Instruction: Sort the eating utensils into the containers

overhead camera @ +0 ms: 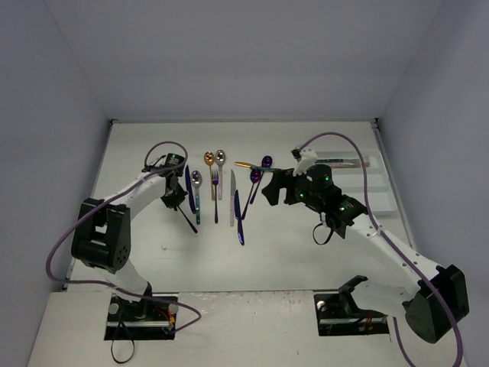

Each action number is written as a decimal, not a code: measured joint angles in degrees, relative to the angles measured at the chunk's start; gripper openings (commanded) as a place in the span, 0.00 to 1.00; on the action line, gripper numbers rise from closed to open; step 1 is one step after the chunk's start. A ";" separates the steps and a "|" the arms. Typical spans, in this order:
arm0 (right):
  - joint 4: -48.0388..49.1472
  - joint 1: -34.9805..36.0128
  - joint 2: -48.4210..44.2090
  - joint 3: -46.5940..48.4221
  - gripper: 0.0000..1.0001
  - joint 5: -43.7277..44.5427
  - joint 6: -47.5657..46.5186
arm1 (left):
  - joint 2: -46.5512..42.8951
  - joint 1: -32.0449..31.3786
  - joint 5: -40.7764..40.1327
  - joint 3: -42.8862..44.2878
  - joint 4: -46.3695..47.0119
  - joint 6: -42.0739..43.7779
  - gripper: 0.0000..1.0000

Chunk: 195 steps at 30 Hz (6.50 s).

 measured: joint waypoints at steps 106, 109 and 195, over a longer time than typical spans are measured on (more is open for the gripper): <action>9.91 -34.09 46.30 22.09 0.36 23.99 38.70 | -35.60 -0.82 -6.70 -10.09 4.50 36.61 0.92; 8.46 -34.19 46.30 27.22 0.40 21.48 30.29 | -35.42 -0.80 -6.50 -10.09 4.50 36.61 0.92; -7.09 -16.55 64.52 46.59 0.00 23.98 -1.93 | -35.89 -0.49 -4.33 -10.12 4.63 36.59 0.92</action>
